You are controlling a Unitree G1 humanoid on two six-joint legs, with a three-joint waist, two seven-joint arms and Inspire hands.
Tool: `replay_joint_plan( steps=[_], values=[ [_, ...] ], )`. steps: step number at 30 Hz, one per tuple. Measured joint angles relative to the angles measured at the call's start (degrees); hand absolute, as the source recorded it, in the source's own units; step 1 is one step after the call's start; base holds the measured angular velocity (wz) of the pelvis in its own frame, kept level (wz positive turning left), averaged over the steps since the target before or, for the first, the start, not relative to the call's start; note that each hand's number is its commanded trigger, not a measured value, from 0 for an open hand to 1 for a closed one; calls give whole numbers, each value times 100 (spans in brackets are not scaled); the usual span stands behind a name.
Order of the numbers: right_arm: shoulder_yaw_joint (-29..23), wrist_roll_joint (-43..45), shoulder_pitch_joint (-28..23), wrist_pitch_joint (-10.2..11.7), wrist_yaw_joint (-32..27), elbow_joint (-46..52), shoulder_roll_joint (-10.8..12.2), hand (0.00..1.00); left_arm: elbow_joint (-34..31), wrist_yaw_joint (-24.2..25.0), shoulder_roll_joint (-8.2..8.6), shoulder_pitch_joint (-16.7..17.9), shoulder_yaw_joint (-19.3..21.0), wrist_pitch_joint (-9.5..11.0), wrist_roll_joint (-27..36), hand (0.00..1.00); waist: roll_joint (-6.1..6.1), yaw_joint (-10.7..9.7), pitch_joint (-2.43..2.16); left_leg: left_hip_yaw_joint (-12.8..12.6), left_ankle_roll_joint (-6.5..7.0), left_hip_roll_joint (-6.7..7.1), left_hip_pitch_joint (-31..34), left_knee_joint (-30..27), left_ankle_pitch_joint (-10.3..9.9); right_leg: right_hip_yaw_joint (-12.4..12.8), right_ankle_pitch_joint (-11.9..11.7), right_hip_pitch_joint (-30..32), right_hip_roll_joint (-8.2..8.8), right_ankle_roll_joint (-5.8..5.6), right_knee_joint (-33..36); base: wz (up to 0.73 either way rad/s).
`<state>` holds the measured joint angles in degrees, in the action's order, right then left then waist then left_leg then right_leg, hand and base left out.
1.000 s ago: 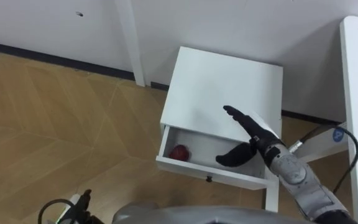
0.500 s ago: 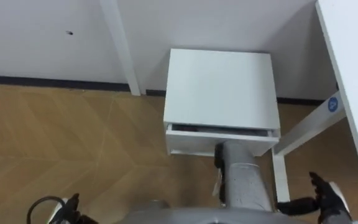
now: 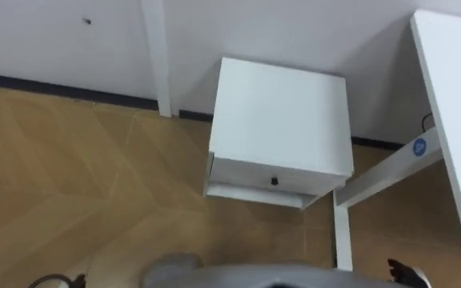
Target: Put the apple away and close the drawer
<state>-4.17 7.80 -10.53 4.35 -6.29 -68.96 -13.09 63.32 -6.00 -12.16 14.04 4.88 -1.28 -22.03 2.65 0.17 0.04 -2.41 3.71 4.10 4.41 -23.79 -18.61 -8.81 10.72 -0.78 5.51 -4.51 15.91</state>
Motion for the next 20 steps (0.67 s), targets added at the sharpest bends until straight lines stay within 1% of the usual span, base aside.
replay_joint_plan(
  steps=[1, 2, 3, 4, 6, 7, 8, 9, 10, 12, 16, 20],
  values=[
    [0, 9, 18, -3, -1, -15, 13, 0, 0, -5, -8, 5, 18, -8, 1, 0, -6, -9, -6, 0, 72, -2, -47, 98, 49, 7, -21, -52, -14, -33, -107, 0],
    [0, -2, 26, 0, 0, -20, 24, 0, -45, -10, -14, -2, 78, -17, 1, 0, -8, -40, -13, -2, 260, -7, -127, 270, 159, 5, -25, -133, -44, -37, -266, 3],
    [-1, -4, 21, 0, -1, -39, 26, 0, -114, -15, -19, 0, 103, -16, 0, 0, -18, -98, -14, -3, 368, -24, -203, 400, 222, -6, -24, -191, -72, -35, -354, 6],
    [-1, -17, 25, -2, -3, -43, 25, 0, -142, -22, -16, 6, 109, -13, 1, 0, -28, -107, -16, 6, 375, -38, -238, 450, 232, -13, -22, -216, -89, -31, -381, 5],
    [-1, -59, 18, -5, -11, -44, 25, 0, -161, -117, 3, -23, 107, 25, 1, 0, -51, -144, -30, 14, 307, -70, -343, 587, 275, 0, 6, -260, -132, 18, -449, -2],
    [3, -60, 22, -8, -11, -44, 25, 0, -162, -130, 4, -35, 103, 37, -1, 0, -52, -145, -28, 13, 286, -77, -373, 636, 287, -2, 11, -268, -140, 25, -459, -3],
    [8, -59, 18, -13, -11, -43, 25, 0, -166, -144, 4, -49, 90, 50, -1, 0, -77, -145, -20, 12, 252, -93, -430, 723, 308, -4, 8, -326, -163, 31, -541, -3],
    [5, -64, 26, -22, -11, -42, 25, 0, -173, -186, 19, -54, 66, 50, -5, 0, -84, -144, -23, 12, 230, -111, -513, 821, 320, 13, 2, -371, -188, 47, -588, 0],
    [5, -73, 24, -22, -10, -40, 27, 0, -172, -205, 27, -54, 62, 47, -7, 0, -114, -147, -11, 14, 216, -116, -536, 858, 329, 9, -9, -407, -199, 65, -640, -3],
    [5, -73, 30, -25, -5, -32, 28, 0, -172, -226, 46, -58, 62, 46, -9, 0, -116, -142, -6, 15, 182, -135, -630, 979, 349, 17, -19, -484, -229, 82, -746, -2],
    [5, -89, 40, -39, 1, -28, 28, 0, -169, -226, 64, -58, 52, 36, -8, 0, -148, -131, 17, 24, 156, -155, -706, 1073, 367, 17, -18, -513, -253, 83, -749, 0],
    [9, -183, 35, -68, 45, -36, 45, 0, -162, -222, 125, -69, 52, 36, -7, 0, -171, -140, 26, 33, 156, -147, -725, 1112, 367, 16, -18, -531, -247, 83, -750, 1]
  ],
)
